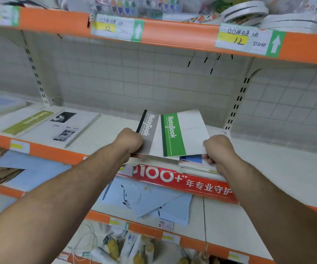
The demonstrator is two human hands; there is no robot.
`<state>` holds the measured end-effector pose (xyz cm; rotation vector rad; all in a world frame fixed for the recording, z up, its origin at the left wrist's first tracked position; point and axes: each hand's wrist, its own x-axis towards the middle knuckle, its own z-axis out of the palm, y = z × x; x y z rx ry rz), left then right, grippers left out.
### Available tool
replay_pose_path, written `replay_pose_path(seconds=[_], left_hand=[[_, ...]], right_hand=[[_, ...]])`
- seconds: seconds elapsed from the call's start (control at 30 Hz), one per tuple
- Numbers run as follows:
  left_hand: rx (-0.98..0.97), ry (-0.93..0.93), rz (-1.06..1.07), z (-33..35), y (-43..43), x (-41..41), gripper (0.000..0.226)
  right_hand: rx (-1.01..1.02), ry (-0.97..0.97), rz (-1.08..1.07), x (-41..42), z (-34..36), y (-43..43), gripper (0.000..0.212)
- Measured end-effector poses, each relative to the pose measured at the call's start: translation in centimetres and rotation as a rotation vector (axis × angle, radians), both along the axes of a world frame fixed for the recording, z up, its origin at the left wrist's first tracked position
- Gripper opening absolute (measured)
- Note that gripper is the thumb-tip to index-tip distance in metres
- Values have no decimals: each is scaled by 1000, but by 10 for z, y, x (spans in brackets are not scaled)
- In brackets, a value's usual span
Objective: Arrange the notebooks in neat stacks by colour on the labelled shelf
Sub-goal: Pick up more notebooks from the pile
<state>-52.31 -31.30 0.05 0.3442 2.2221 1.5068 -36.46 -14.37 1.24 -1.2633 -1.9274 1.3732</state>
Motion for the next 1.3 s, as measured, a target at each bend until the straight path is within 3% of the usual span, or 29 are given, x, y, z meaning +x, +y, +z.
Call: replay_pose_path(seconds=[0.33,0.87,1.3], left_hand=[[-16,76,190,-9,-131,-51,20],[8,7,318,-16,-361,-151,20],[30,-29,485,-27,-454,-230,13]], right_hand=[[47,-104,163,-80,5,-108,27],[-57,-14,311,-206,-9,-333,21],[-58,-51,486,-324,-21,-409,21]])
